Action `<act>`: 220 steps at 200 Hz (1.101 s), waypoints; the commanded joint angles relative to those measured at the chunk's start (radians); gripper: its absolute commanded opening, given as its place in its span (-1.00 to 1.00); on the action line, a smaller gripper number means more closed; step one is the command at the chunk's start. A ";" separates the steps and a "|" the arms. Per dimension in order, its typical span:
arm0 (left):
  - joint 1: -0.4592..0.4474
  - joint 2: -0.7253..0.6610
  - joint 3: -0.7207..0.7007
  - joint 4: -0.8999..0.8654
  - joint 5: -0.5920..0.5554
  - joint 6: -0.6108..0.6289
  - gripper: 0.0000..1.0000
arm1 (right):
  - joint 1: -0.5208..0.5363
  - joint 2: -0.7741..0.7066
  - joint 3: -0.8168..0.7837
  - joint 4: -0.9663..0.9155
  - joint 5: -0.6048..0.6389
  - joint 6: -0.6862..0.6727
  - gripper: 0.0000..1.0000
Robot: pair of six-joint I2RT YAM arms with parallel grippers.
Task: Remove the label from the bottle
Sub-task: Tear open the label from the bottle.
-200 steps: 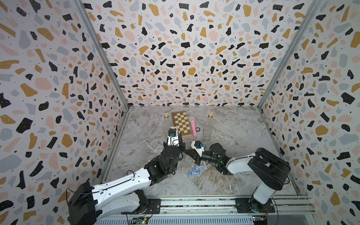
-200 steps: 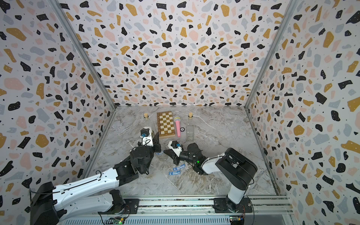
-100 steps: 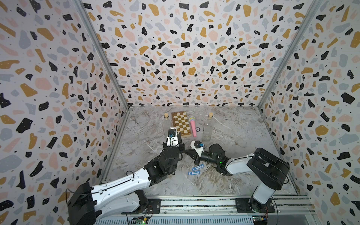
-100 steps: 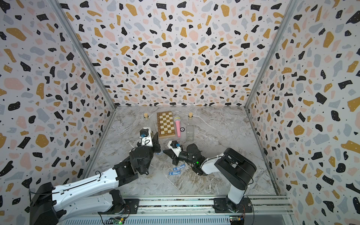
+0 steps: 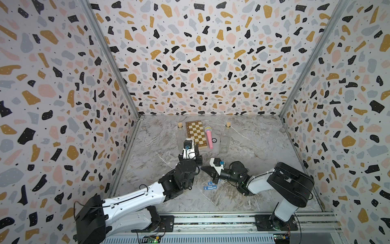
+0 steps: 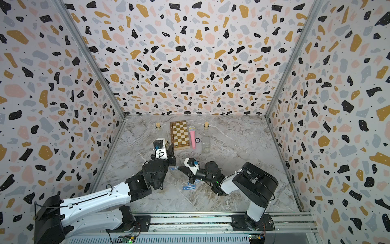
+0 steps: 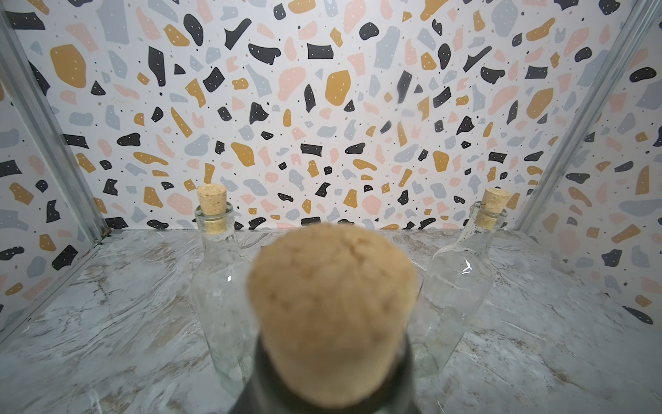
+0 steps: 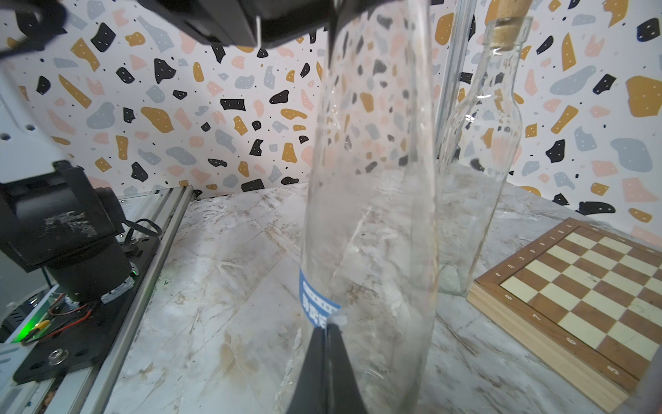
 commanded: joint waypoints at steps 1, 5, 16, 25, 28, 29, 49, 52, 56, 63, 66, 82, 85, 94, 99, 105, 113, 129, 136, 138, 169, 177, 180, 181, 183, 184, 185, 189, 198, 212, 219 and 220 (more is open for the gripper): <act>-0.004 0.019 -0.019 0.015 -0.009 -0.023 -1.00 | 0.015 -0.042 -0.011 0.054 -0.061 -0.004 -1.00; -0.004 0.021 -0.020 0.019 -0.010 -0.020 -1.00 | 0.015 -0.042 -0.012 0.055 -0.064 -0.003 -1.00; -0.005 0.025 -0.025 0.030 -0.007 -0.016 -1.00 | 0.015 -0.043 -0.016 0.057 -0.072 -0.003 -1.00; -0.004 0.028 -0.031 0.043 -0.005 -0.010 -1.00 | 0.015 -0.047 -0.016 0.057 -0.077 -0.003 -1.00; -0.004 0.030 -0.033 0.048 -0.005 -0.006 -1.00 | 0.014 -0.047 -0.016 0.057 -0.079 -0.004 -1.00; -0.004 0.030 -0.033 0.050 -0.004 -0.005 -1.00 | 0.015 -0.047 -0.016 0.057 -0.080 -0.004 -1.00; -0.005 0.035 -0.037 0.058 -0.009 -0.001 -1.00 | 0.015 -0.053 -0.019 0.051 -0.087 -0.006 -1.00; -0.004 0.036 -0.037 0.058 -0.011 -0.001 -1.00 | 0.015 -0.054 -0.019 0.051 -0.089 -0.006 -1.00; -0.004 0.036 -0.037 0.060 -0.011 -0.001 -1.00 | 0.014 -0.054 -0.020 0.050 -0.090 -0.005 -1.00; -0.004 0.037 -0.039 0.062 -0.012 0.001 -1.00 | 0.015 -0.055 -0.020 0.048 -0.091 -0.005 -1.00; -0.004 0.038 -0.039 0.063 -0.012 0.000 -1.00 | 0.016 -0.056 -0.020 0.047 -0.093 -0.005 -1.00; -0.004 0.038 -0.040 0.065 -0.013 0.003 -1.00 | 0.016 -0.057 -0.020 0.043 -0.095 -0.008 -1.00; -0.004 0.039 -0.041 0.065 -0.014 0.004 -1.00 | 0.016 -0.057 -0.020 0.043 -0.095 -0.006 -1.00; -0.004 0.038 -0.042 0.067 -0.014 0.005 -1.00 | 0.016 -0.057 -0.020 0.042 -0.095 -0.008 -1.00; -0.004 0.038 -0.042 0.068 -0.013 0.005 -1.00 | 0.016 -0.057 -0.020 0.042 -0.096 -0.008 -1.00; -0.005 0.038 -0.042 0.067 -0.013 0.006 -1.00 | 0.016 -0.058 -0.020 0.040 -0.097 -0.009 -1.00; -0.004 0.038 -0.042 0.068 -0.014 0.007 -1.00 | 0.018 -0.058 -0.019 0.039 -0.099 -0.008 -1.00; -0.004 0.038 -0.046 0.070 -0.014 0.007 -1.00 | 0.019 -0.057 -0.016 0.037 -0.102 -0.008 -1.00; -0.004 0.038 -0.045 0.071 -0.015 0.008 -1.00 | 0.019 -0.057 -0.015 0.034 -0.102 -0.009 -1.00; -0.004 0.038 -0.045 0.071 -0.013 0.008 -1.00 | 0.020 -0.057 -0.016 0.034 -0.103 -0.009 -1.00; -0.005 0.039 -0.047 0.071 -0.017 0.007 -1.00 | 0.021 -0.057 -0.013 0.027 -0.107 -0.016 -1.00; -0.004 0.040 -0.046 0.071 -0.017 0.006 -1.00 | 0.021 -0.055 -0.011 0.025 -0.108 -0.017 -1.00; -0.004 0.040 -0.046 0.071 -0.017 0.006 -1.00 | 0.022 -0.056 -0.011 0.024 -0.108 -0.018 -1.00; -0.004 0.041 -0.046 0.071 -0.018 0.007 -1.00 | 0.021 -0.056 -0.011 0.025 -0.108 -0.018 -1.00; -0.004 0.041 -0.046 0.072 -0.017 0.008 -1.00 | 0.022 -0.055 -0.012 0.025 -0.108 -0.019 -1.00; -0.004 0.041 -0.046 0.072 -0.017 0.007 -1.00 | 0.022 -0.055 -0.012 0.025 -0.108 -0.019 -1.00; -0.004 0.041 -0.046 0.072 -0.017 0.007 -1.00 | 0.023 -0.056 -0.012 0.025 -0.109 -0.019 -1.00; -0.004 0.041 -0.046 0.072 -0.017 0.005 -1.00 | 0.023 -0.056 -0.012 0.025 -0.110 -0.019 -1.00; -0.004 0.041 -0.045 0.073 -0.018 0.006 -1.00 | 0.023 -0.056 -0.011 0.025 -0.111 -0.019 -1.00; -0.004 0.042 -0.046 0.072 -0.017 0.005 -1.00 | 0.022 -0.054 -0.010 0.025 -0.112 -0.019 -1.00; -0.004 0.042 -0.046 0.071 -0.017 0.005 -1.00 | 0.023 -0.054 -0.010 0.023 -0.110 -0.021 -1.00; -0.004 0.042 -0.046 0.071 -0.017 0.005 -1.00 | 0.023 -0.054 -0.010 0.023 -0.110 -0.021 -1.00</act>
